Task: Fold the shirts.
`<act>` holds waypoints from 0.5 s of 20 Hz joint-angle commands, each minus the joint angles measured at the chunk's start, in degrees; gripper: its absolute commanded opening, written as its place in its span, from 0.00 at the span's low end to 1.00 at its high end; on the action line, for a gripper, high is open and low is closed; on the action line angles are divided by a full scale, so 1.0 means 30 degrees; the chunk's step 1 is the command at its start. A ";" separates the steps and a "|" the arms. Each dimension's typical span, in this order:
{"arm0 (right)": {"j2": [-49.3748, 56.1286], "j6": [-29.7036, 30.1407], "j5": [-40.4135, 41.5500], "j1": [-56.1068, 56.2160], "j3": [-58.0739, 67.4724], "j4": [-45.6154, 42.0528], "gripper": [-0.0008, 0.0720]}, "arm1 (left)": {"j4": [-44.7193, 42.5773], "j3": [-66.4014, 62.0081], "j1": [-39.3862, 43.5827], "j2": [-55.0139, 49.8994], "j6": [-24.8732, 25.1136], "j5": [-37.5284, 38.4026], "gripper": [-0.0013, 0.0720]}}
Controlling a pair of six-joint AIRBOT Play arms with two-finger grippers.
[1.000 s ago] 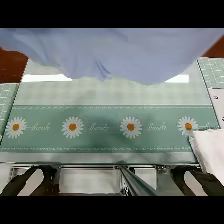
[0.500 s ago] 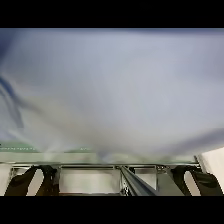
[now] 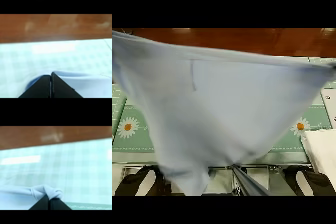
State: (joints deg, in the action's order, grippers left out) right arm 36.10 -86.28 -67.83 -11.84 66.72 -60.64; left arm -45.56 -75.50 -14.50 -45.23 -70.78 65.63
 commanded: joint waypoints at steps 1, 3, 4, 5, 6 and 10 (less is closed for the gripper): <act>0.4240 0.1719 0.4561 0.0495 -0.2841 0.2368 0.04 | 0.0175 0.2455 0.1545 -0.3016 0.0882 -0.4459 0.05; 0.7992 0.2550 0.6484 0.1384 -0.1982 0.3512 0.04 | 0.0175 0.2339 0.2586 -0.5005 0.0874 -0.7337 0.05; 0.9916 0.2652 0.7074 0.1843 -0.1115 0.3738 0.04 | 0.0175 0.2339 0.2994 -0.5858 0.0874 -0.8597 0.05; 1.2021 0.2645 0.7417 0.2310 0.0117 0.3767 0.04 | 0.0182 0.2339 0.3322 -0.6652 0.0867 -0.9508 0.05; 1.3908 0.2535 0.7548 0.2565 0.1421 0.3789 0.04 | 0.0182 0.2339 0.3599 -0.7424 0.0852 -1.0120 0.05; 2.0480 0.1362 0.6171 0.2812 0.7220 0.5268 0.04 | 0.0189 0.2353 0.3847 -0.9755 0.0066 -1.0324 0.05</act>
State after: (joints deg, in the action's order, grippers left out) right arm 84.12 -80.73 -48.21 -4.38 78.30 -49.21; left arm -44.97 -68.73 -4.05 -69.34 -68.69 38.04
